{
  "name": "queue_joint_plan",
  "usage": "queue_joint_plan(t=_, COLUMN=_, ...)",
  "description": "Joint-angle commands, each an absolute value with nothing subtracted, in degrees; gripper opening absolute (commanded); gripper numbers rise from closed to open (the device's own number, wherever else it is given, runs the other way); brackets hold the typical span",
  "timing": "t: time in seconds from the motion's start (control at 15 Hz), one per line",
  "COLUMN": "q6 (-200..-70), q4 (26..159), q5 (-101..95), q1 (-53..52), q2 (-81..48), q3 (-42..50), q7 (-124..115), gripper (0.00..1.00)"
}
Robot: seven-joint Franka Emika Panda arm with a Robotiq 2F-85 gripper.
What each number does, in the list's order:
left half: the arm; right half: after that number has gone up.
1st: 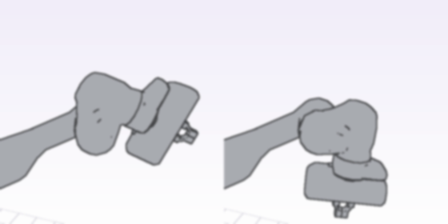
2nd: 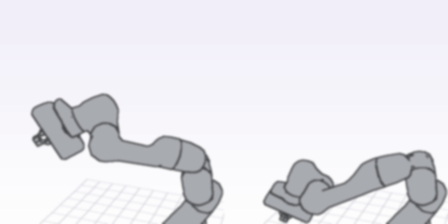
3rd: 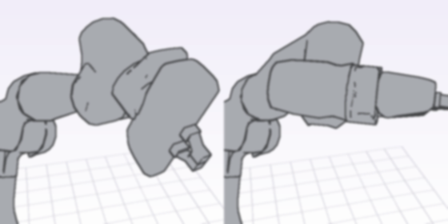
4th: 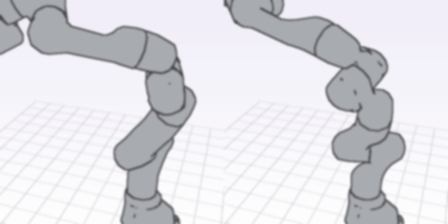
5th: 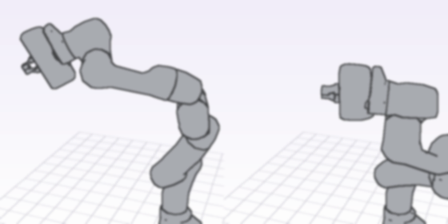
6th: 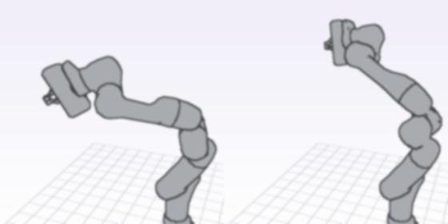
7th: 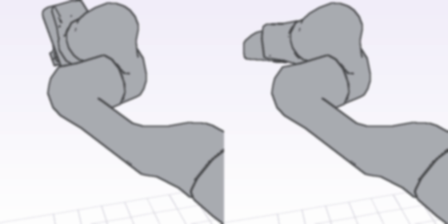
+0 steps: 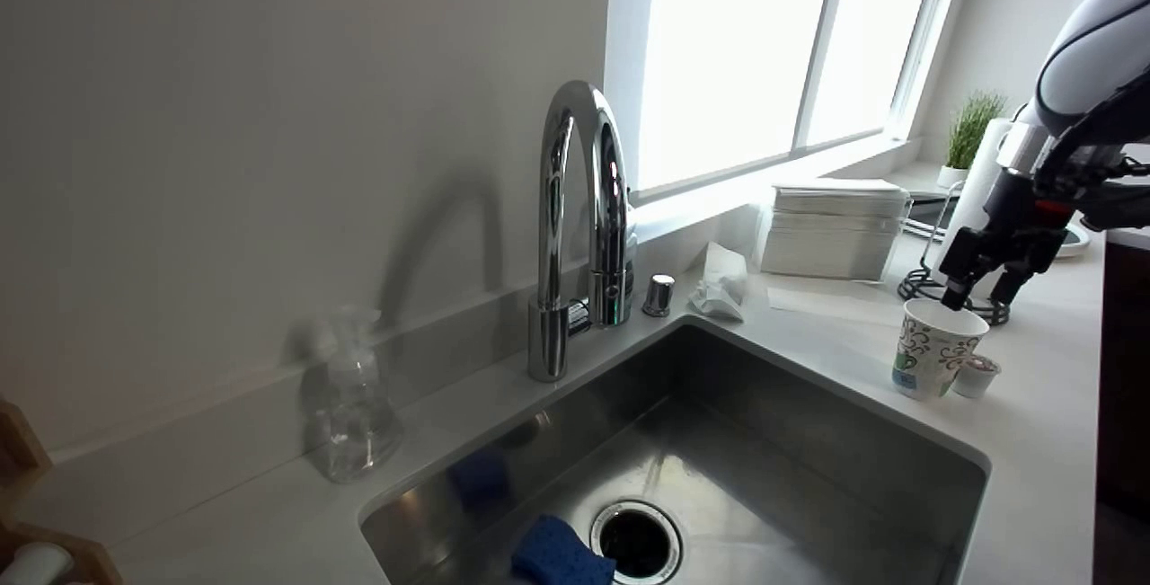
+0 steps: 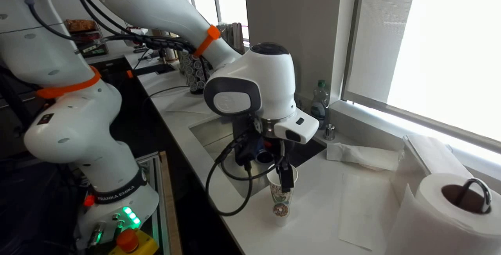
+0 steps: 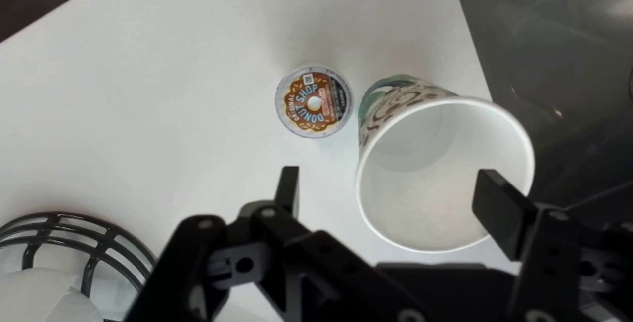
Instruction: Pour the water in the cup into the sink
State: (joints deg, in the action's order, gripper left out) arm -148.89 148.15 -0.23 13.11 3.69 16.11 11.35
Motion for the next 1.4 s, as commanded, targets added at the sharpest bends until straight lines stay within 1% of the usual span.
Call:
queue_joint_plan(t=0.0, q6=-151.7, q4=147.5, q5=0.9, q1=13.7, q2=1.2, q3=16.0, q7=12.7, gripper=0.82)
queue_joint_plan(t=0.07, q6=-151.9, q4=147.4, q5=1.2, q1=13.7, q2=0.8, q3=16.0, q7=12.9, gripper=0.7)
queue_joint_plan(t=0.13, q6=-152.4, q4=147.4, q5=1.2, q1=13.8, q2=0.5, q3=16.0, q7=12.9, gripper=0.71)
queue_joint_plan(t=0.2, q6=-152.7, q4=147.3, q5=1.3, q1=13.9, q2=0.1, q3=15.9, q7=12.9, gripper=0.67)
queue_joint_plan(t=0.27, q6=-153.2, q4=147.2, q5=1.3, q1=13.9, q2=-0.3, q3=15.9, q7=12.9, gripper=0.58)
queue_joint_plan(t=0.33, q6=-153.5, q4=147.2, q5=1.5, q1=13.9, q2=-0.6, q3=15.8, q7=12.8, gripper=0.56)
queue_joint_plan(t=0.4, q6=-153.9, q4=147.3, q5=2.0, q1=13.8, q2=-0.8, q3=15.6, q7=13.1, gripper=0.58)
queue_joint_plan(t=0.47, q6=-154.4, q4=147.3, q5=2.0, q1=13.8, q2=-1.1, q3=15.5, q7=12.8, gripper=0.5)
queue_joint_plan(t=0.53, q6=-155.0, q4=147.3, q5=2.0, q1=13.8, q2=-1.3, q3=15.4, q7=12.5, gripper=0.53)
queue_joint_plan(t=0.6, q6=-155.5, q4=147.4, q5=2.4, q1=13.7, q2=-1.5, q3=15.3, q7=12.7, gripper=0.49)
queue_joint_plan(t=0.67, q6=-156.1, q4=147.4, q5=2.5, q1=13.7, q2=-1.8, q3=15.1, q7=12.5, gripper=0.47)
queue_joint_plan(t=0.73, q6=-156.4, q4=147.4, q5=2.4, q1=13.7, q2=-2.0, q3=15.0, q7=12.4, gripper=0.41)
queue_joint_plan(t=0.8, q6=-156.6, q4=147.4, q5=2.7, q1=13.7, q2=-2.1, q3=14.9, q7=12.6, gripper=0.33)
queue_joint_plan(t=0.87, q6=-157.0, q4=147.3, q5=3.2, q1=13.7, q2=-2.4, q3=14.7, q7=12.8, gripper=0.33)
queue_joint_plan(t=0.93, q6=-157.0, q4=147.3, q5=3.7, q1=13.7, q2=-2.6, q3=14.6, q7=13.0, gripper=0.35)
queue_joint_plan(t=1.0, q6=-157.3, q4=147.3, q5=4.2, q1=13.8, q2=-2.8, q3=14.4, q7=13.1, gripper=0.27)
queue_joint_plan(t=1.07, q6=-157.4, q4=147.3, q5=4.5, q1=13.8, q2=-3.0, q3=14.3, q7=13.3, gripper=0.27)
queue_joint_plan(t=1.13, q6=-157.4, q4=147.3, q5=4.9, q1=13.8, q2=-3.1, q3=14.2, q7=13.4, gripper=0.24)
queue_joint_plan(t=1.2, q6=-157.4, q4=147.3, q5=5.1, q1=13.8, q2=-3.2, q3=14.1, q7=13.5, gripper=0.11)
queue_joint_plan(t=1.27, q6=-157.3, q4=147.3, q5=5.2, q1=13.8, q2=-3.1, q3=14.1, q7=13.5, gripper=0.05)
queue_joint_plan(t=1.33, q6=-157.2, q4=147.3, q5=4.5, q1=13.8, q2=-2.7, q3=14.1, q7=12.8, gripper=0.04)
